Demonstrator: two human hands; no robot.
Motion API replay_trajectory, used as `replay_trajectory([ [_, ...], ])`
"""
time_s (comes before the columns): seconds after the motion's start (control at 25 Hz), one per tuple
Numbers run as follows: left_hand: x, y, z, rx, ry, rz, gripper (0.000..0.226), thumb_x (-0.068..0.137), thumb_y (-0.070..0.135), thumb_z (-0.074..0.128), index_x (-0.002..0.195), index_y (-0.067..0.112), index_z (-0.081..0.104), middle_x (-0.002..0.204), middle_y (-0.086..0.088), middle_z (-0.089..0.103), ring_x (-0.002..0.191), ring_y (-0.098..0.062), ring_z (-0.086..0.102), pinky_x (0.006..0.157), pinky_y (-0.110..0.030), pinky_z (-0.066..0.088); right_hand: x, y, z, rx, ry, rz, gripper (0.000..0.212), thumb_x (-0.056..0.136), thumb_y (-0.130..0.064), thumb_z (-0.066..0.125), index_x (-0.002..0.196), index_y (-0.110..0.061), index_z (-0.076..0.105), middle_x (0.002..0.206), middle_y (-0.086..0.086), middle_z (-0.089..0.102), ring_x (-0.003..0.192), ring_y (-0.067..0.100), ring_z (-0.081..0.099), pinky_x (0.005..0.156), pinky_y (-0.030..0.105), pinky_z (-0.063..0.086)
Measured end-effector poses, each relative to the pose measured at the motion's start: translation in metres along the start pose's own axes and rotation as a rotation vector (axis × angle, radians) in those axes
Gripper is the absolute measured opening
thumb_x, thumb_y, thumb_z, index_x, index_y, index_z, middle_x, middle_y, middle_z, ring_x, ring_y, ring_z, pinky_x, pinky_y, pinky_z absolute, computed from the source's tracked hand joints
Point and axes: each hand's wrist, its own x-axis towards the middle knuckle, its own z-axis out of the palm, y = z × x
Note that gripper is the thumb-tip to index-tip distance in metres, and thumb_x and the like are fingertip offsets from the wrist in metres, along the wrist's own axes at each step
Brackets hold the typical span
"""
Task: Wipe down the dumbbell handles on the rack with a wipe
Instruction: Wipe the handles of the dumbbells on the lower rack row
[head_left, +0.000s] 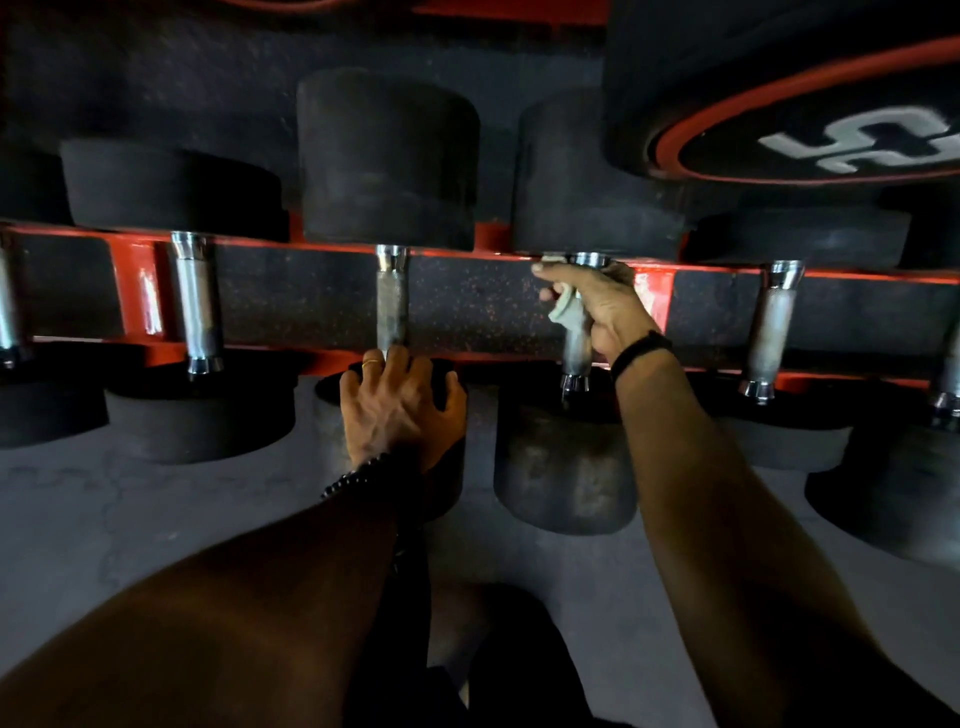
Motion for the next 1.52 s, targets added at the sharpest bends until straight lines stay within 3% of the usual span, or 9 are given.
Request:
replay_trajectory([
  [0.32,0.001,0.0,0.0,0.001,-0.006,-0.003,0.032,0.081,0.04,0.068,0.073,0.009,0.066,0.085,-0.012,0.064,0.085,-0.036,0.061,0.072,-0.042,0.044,-0.018,0.032,-0.005,-0.802,0.747,-0.605,0.047,0.084,-0.063,0.061,0.087,-0.017,0.073,0.081,0.006,0.073,0.074,0.029,0.066,0.066,0.035,0.048],
  [0.44,-0.001,-0.001,0.0,-0.013,0.001,0.001,0.033,0.081,0.04,0.067,0.073,0.009,0.066,0.085,-0.012,0.065,0.085,-0.035,0.061,0.072,-0.042,0.044,-0.019,0.04,-0.008,-0.775,0.756,-0.701,0.029,0.094,-0.03,0.054,0.084,-0.009,0.072,0.072,0.018,0.069,0.063,0.035,0.062,0.058,0.039,0.045],
  [0.72,0.0,0.001,0.0,-0.009,0.018,-0.01,0.03,0.078,0.039,0.07,0.071,0.01,0.065,0.082,-0.01,0.063,0.082,-0.035,0.061,0.07,-0.041,0.043,-0.012,0.002,-0.013,-0.266,0.65,-0.438,0.038,0.079,0.015,0.054,0.054,-0.013,0.051,0.059,-0.004,0.053,0.043,-0.006,0.049,0.052,0.015,0.04],
  [0.84,-0.001,0.0,0.002,-0.009,0.024,-0.001,0.031,0.078,0.039,0.069,0.07,0.01,0.064,0.08,-0.01,0.062,0.081,-0.034,0.06,0.069,-0.041,0.043,-0.043,0.017,0.018,-0.266,0.671,-0.555,0.017,0.083,0.001,0.05,0.075,0.002,0.065,0.075,0.003,0.065,0.056,-0.006,0.063,0.055,0.01,0.046],
  [0.96,0.0,-0.001,0.002,-0.014,0.001,-0.004,0.032,0.079,0.04,0.068,0.07,0.009,0.064,0.081,-0.01,0.062,0.082,-0.034,0.06,0.069,-0.041,0.043,-0.034,0.022,0.031,-0.229,0.533,-0.426,0.04,0.062,-0.016,0.057,0.096,0.002,0.065,0.091,0.014,0.071,0.08,0.026,0.068,0.076,0.041,0.057],
  [1.08,-0.001,0.0,0.001,-0.013,0.0,-0.007,0.032,0.079,0.04,0.069,0.071,0.009,0.064,0.082,-0.01,0.063,0.082,-0.034,0.061,0.07,-0.041,0.042,-0.016,0.013,0.018,-0.133,0.38,-0.25,0.023,0.063,-0.006,0.076,0.084,-0.006,0.066,0.071,-0.004,0.069,0.06,0.005,0.063,0.064,0.027,0.058],
  [1.24,0.001,-0.001,0.0,0.001,-0.015,-0.001,0.033,0.08,0.041,0.067,0.072,0.009,0.064,0.082,-0.01,0.063,0.082,-0.034,0.061,0.069,-0.04,0.042,-0.026,0.028,0.016,-0.449,0.464,-0.356,0.039,0.073,-0.036,0.078,0.1,-0.013,0.062,0.099,0.005,0.071,0.095,0.023,0.067,0.092,0.042,0.052],
  [1.4,0.0,0.0,0.0,-0.017,0.011,0.005,0.033,0.079,0.041,0.067,0.072,0.009,0.066,0.083,-0.01,0.064,0.083,-0.035,0.061,0.07,-0.041,0.044,-0.023,0.014,-0.009,-0.554,0.398,-0.38,0.027,0.088,-0.032,0.071,0.074,-0.011,0.061,0.08,0.01,0.067,0.077,0.024,0.063,0.076,0.035,0.049],
  [1.52,0.001,0.0,-0.001,-0.031,0.005,-0.003,0.036,0.081,0.042,0.064,0.069,0.008,0.065,0.081,-0.01,0.064,0.082,-0.035,0.061,0.07,-0.042,0.044,-0.048,0.035,-0.019,-0.866,0.643,-0.411,0.037,0.1,-0.036,0.046,0.099,-0.006,0.068,0.1,0.021,0.067,0.098,0.04,0.061,0.082,0.043,0.046],
])
